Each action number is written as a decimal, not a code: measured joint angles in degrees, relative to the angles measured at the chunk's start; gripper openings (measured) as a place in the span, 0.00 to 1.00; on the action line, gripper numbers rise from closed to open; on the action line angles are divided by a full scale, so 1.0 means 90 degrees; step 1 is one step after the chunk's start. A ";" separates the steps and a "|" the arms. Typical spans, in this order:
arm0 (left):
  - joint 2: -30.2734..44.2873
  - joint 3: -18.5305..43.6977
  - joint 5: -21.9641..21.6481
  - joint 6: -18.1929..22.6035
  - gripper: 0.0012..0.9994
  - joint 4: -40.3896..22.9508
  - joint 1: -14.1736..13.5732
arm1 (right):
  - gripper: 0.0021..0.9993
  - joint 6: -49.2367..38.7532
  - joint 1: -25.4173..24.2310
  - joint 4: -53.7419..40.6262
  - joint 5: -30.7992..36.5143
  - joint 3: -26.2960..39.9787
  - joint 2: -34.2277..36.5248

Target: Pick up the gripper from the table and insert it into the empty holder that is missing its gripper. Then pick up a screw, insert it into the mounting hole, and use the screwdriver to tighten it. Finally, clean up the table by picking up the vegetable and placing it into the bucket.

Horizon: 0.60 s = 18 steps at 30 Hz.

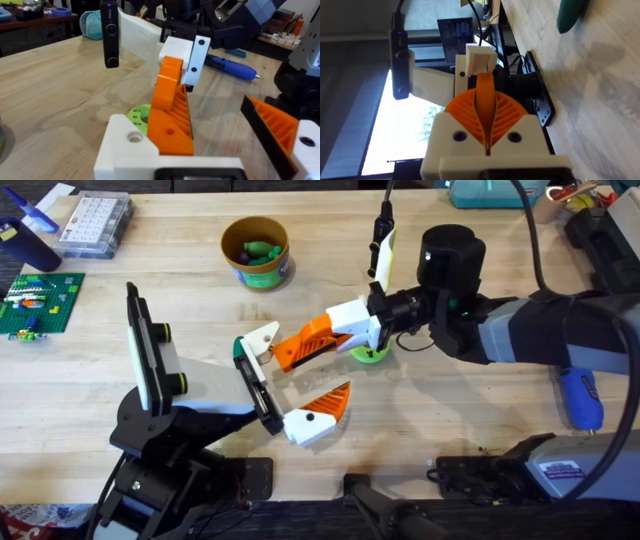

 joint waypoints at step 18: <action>0.0018 0.0023 -0.0035 0.0002 0.99 -0.0018 0.0007 | 0.01 0.0717 -0.0310 0.0491 -0.0116 -0.0013 0.0000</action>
